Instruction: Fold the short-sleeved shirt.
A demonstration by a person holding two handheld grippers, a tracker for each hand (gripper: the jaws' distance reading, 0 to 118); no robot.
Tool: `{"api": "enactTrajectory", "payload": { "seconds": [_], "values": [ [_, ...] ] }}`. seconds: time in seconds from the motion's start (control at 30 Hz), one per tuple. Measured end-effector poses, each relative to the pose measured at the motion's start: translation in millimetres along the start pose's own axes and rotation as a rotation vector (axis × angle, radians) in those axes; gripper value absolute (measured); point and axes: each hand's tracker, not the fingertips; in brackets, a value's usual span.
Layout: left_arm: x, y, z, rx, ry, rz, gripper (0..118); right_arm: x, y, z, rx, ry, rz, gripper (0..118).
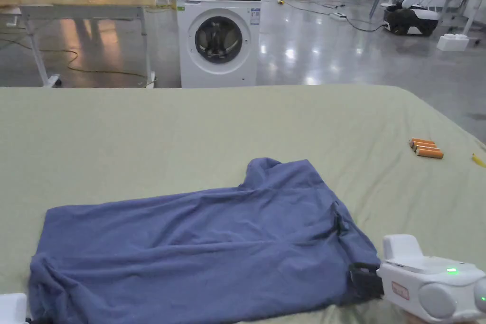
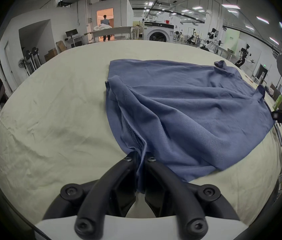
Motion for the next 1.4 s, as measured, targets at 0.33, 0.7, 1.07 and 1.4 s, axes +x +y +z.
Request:
{"api": "enactTrajectory", "payload": {
  "seconds": [0.33, 0.7, 1.07, 1.4],
  "values": [
    [-18, -6, 34, 0.080, -0.069, 0.022, 0, -19, -13, 19, 0.016, 0.000, 0.072, 5],
    [-72, -69, 136, 0.085, -0.036, 0.072, 0, -23, -92, 135, 0.034, 0.061, -0.046, 5],
    [-71, -118, 152, 0.126, 0.035, 0.086, 78, -33, -135, 158, 0.042, -0.026, -0.059, 63],
    [15, -77, 262, 0.709, 0.113, -0.109, 82, -43, -98, 236, 0.475, 0.112, -0.074, 64]
  ]
}}
